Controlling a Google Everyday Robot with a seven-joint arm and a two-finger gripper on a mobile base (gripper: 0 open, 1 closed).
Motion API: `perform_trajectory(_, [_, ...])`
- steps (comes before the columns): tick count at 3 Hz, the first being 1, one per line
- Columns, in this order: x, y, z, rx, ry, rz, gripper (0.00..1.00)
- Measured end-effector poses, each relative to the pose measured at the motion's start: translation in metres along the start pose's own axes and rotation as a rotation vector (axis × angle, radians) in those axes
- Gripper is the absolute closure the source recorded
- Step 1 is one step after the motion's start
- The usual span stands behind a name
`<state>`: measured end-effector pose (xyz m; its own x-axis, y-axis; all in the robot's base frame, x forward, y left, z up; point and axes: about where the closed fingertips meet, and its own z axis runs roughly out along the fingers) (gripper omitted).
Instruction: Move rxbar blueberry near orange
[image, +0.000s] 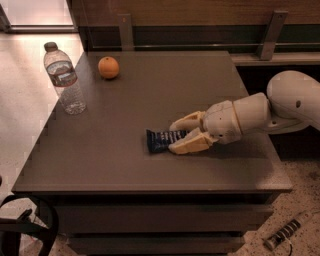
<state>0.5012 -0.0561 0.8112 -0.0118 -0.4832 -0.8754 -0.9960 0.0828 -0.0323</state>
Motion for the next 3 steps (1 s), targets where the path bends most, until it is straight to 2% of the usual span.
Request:
perform_trajectory(1, [-0.011,-0.016,-0.016,0.026,0.034,0.041,1.0])
perform_trajectory(2, [-0.038,-0.06,-0.051,0.145,0.118,0.118,1.0])
perform_trajectory(3, [-0.06,-0.099,-0.073,0.233,0.153,0.157,1.0])
